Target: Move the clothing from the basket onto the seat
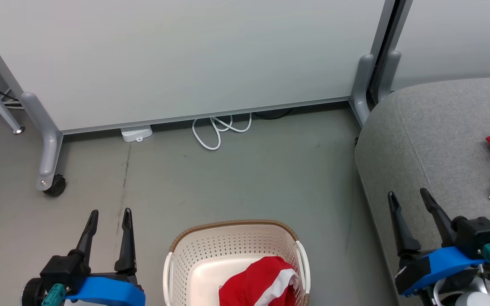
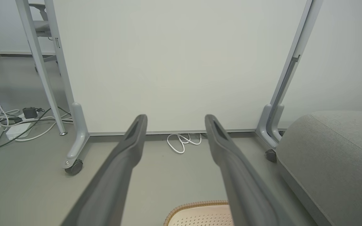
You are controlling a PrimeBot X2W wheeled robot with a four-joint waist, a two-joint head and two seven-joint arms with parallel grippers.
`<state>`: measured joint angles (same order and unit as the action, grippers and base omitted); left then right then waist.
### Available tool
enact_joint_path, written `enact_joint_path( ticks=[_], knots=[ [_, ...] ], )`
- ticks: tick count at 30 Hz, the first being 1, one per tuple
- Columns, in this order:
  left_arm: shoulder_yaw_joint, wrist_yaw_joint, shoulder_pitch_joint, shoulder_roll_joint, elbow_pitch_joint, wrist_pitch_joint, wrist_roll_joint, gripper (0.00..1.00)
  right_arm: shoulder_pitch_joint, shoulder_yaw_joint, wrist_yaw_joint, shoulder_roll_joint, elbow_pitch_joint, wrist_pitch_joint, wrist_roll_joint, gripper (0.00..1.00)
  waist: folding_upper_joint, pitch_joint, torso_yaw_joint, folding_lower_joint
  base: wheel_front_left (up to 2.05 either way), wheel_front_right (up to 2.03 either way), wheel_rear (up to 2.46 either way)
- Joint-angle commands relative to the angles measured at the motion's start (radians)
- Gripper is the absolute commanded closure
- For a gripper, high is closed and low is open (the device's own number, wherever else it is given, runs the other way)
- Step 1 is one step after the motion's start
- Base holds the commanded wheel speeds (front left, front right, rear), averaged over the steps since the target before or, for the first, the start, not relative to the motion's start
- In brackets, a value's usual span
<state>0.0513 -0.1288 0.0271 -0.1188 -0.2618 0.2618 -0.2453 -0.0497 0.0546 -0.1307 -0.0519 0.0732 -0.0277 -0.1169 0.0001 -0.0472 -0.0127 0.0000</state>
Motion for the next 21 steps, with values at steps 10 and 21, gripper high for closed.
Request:
enact_joint_path(
  ticks=[10, 21],
  knots=[
    [0.016, -0.002, 0.026, -0.001, 0.005, 0.005, 0.003, 0.0, -0.027, -0.005, 0.0, 0.002, -0.011, -0.005, -0.018, 0.0, -0.0001, -0.043, 0.01, 0.0, 0.0, 0.0, 0.0],
    [0.108, -0.002, 0.149, -0.014, -0.015, 0.005, 0.006, 0.0, -0.157, -0.031, 0.0, 0.002, -0.068, -0.004, 0.009, 0.0, -0.0001, -0.277, 0.053, 0.0, 0.0, 0.0, 0.0]
  ],
)
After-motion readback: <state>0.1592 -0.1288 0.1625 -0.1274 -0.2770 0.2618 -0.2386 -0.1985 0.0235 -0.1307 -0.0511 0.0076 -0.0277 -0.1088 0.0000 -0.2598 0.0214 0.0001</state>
